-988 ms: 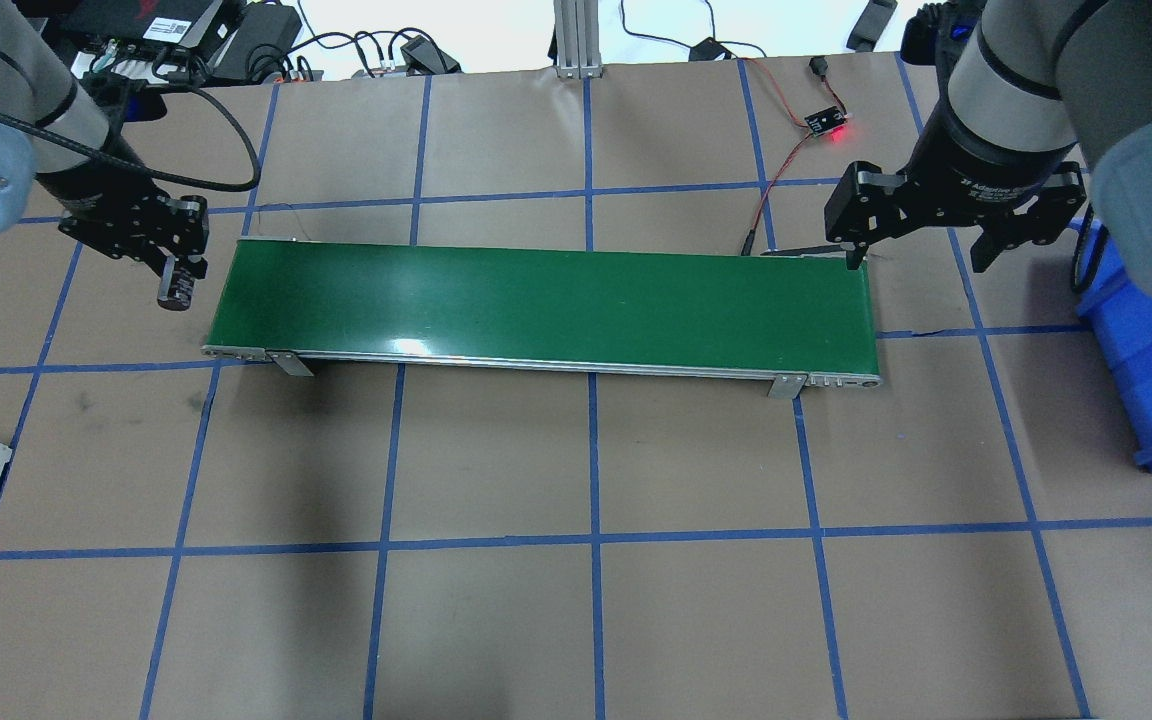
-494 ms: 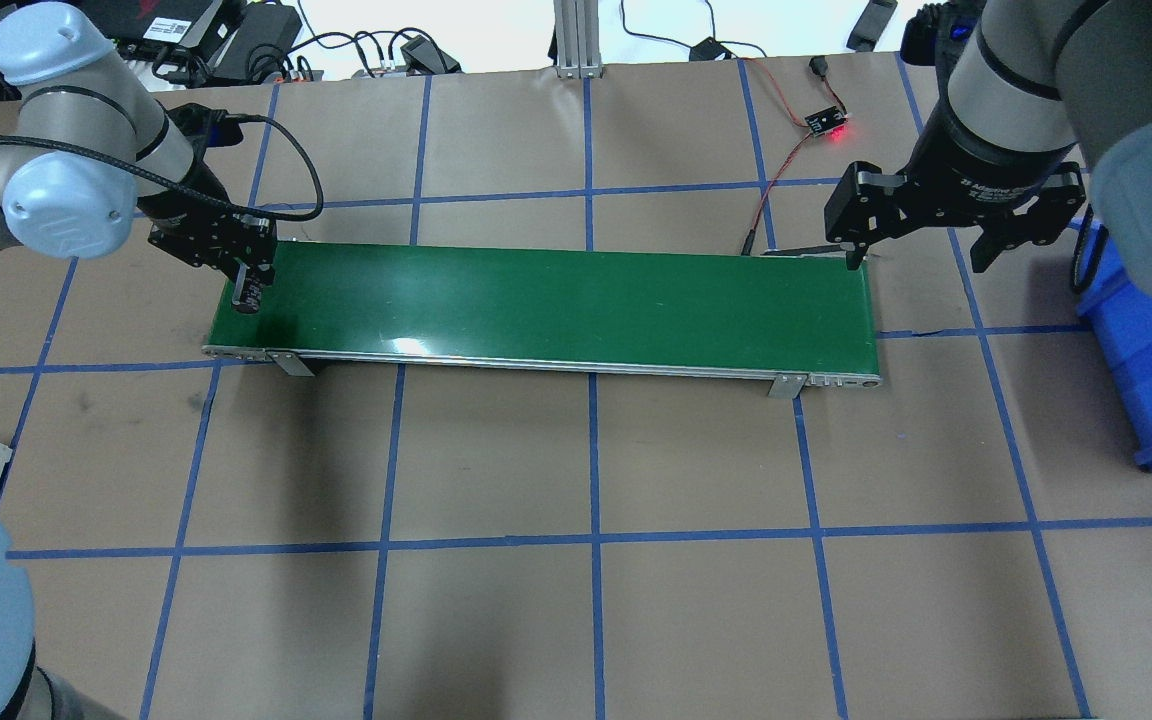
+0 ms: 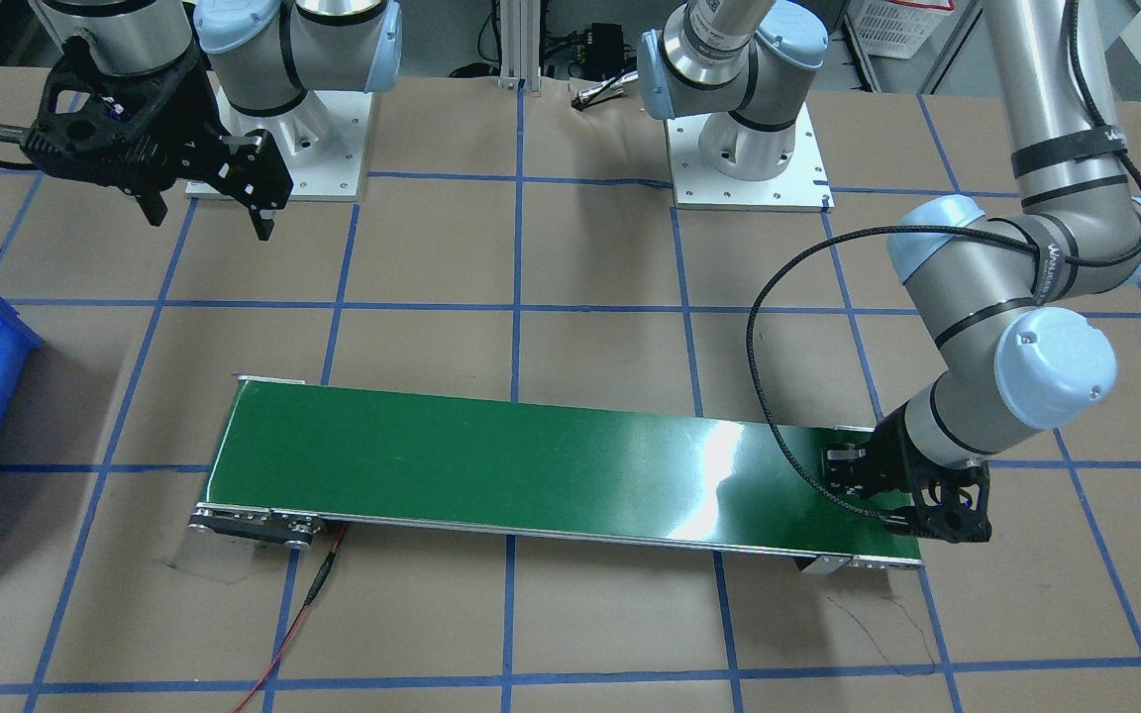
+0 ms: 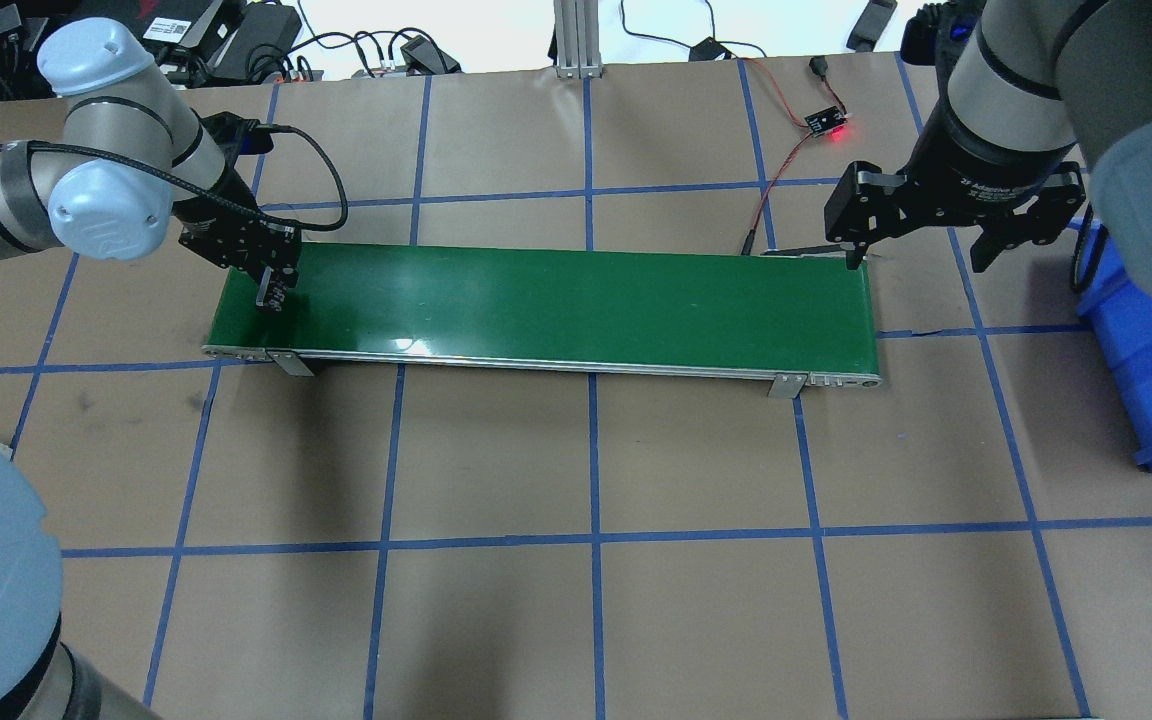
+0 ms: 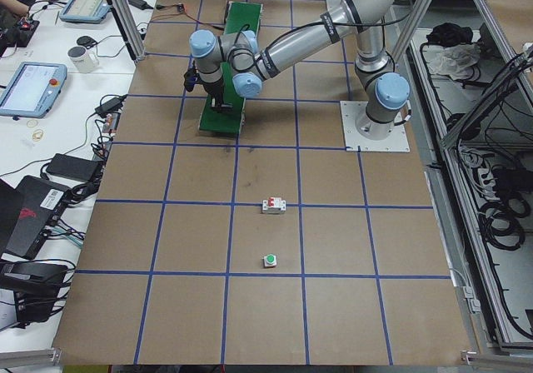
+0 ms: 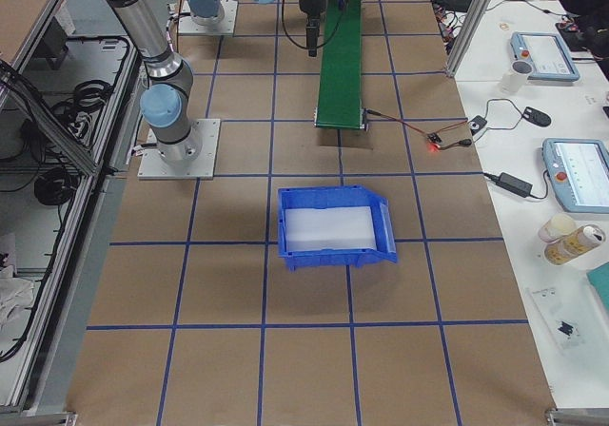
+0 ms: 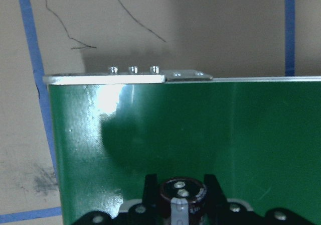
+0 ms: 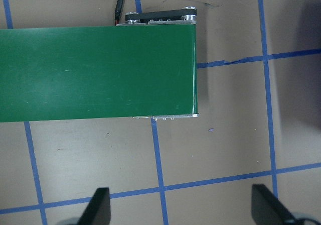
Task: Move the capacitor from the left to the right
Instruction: 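Lower the capacitor onto the belt and open the left gripper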
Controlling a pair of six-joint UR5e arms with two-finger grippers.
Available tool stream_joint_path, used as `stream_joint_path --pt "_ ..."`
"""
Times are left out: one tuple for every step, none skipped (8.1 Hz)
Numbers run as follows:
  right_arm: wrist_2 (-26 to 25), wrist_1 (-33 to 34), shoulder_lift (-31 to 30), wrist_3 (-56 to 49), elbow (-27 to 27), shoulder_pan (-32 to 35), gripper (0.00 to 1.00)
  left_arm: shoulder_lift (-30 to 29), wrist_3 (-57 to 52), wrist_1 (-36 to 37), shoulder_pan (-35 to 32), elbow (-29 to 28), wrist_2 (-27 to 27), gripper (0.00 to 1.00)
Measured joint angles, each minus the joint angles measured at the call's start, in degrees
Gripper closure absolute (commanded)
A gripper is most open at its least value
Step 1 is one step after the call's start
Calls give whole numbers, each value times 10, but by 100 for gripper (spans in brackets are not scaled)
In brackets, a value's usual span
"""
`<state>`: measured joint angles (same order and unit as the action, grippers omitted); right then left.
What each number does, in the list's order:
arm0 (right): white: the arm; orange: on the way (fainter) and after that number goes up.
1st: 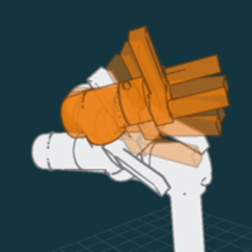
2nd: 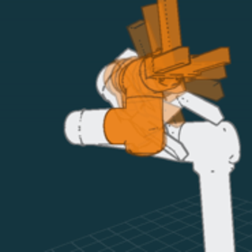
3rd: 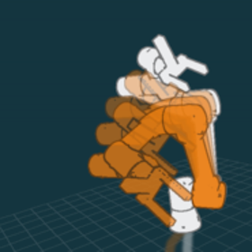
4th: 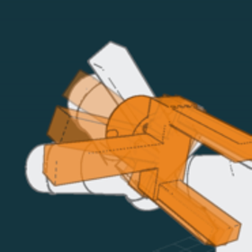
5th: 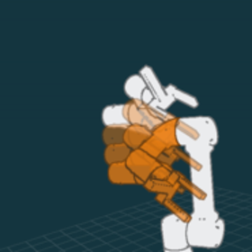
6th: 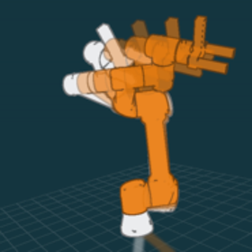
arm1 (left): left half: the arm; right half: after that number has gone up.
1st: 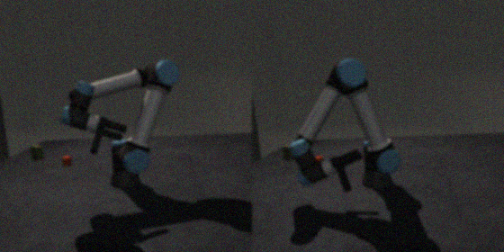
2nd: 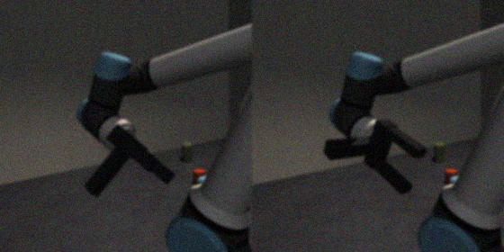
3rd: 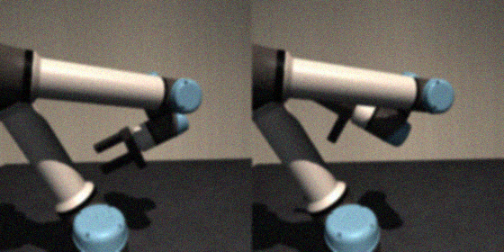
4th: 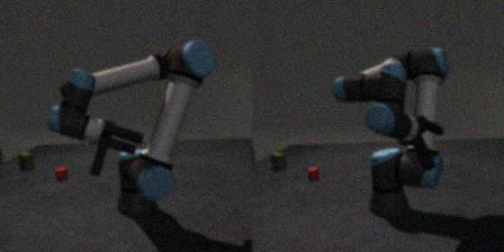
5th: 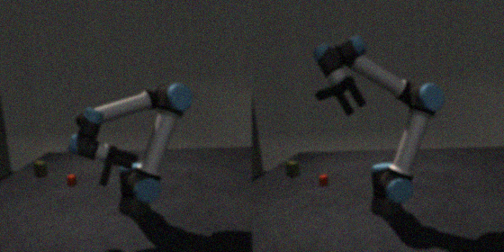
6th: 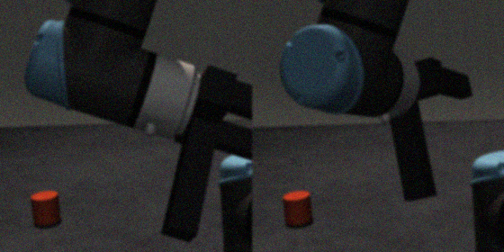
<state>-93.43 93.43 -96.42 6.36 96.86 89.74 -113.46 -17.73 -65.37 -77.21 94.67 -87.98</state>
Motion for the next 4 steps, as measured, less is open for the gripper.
stream_joint_path --pt "0 0 0 0 0 0 0 -2 0 1 -3 0 0 30" --pt "0 0 0 0 0 0 0 -2 2 5 -5 0 0 13" --pt "0 2 2 1 1 0 0 -3 5 24 -5 1 1 0" --pt "1 18 6 3 2 0 0 -4 9 46 -6 2 2 0"
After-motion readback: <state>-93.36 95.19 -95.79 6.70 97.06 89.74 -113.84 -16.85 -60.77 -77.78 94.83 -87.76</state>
